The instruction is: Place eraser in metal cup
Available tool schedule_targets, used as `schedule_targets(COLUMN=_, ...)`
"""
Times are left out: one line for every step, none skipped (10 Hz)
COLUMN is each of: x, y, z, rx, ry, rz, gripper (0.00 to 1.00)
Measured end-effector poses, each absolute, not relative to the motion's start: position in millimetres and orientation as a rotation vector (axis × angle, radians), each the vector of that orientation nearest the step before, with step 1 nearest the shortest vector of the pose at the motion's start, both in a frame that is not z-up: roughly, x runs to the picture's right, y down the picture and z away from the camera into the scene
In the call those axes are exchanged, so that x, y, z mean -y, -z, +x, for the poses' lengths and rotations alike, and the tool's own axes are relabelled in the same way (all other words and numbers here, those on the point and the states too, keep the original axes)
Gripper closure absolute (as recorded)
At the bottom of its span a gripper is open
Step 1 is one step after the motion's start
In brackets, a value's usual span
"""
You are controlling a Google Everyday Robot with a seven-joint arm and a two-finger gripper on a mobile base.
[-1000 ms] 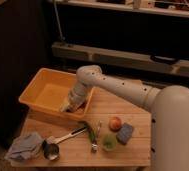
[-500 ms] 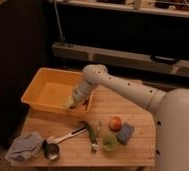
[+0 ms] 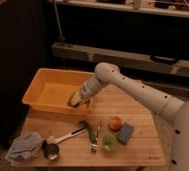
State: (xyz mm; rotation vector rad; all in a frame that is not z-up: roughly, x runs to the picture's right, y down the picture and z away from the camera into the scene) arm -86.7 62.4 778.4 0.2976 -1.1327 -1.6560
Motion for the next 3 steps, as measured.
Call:
schedule_targets(x=-59.3, y=-774.2, z=-83.7, rx=1.144, ry=1.632, rz=0.352, gripper=1.0)
schedule_targets(x=-52.0, y=-765.0, z=-74.0, rx=1.136, ry=1.596, rz=0.434, gripper=1.0)
schedule_targets(x=-44.4, y=-755.9, z=-65.2, rx=1.119, ry=1.578, rz=0.489, gripper=1.0)
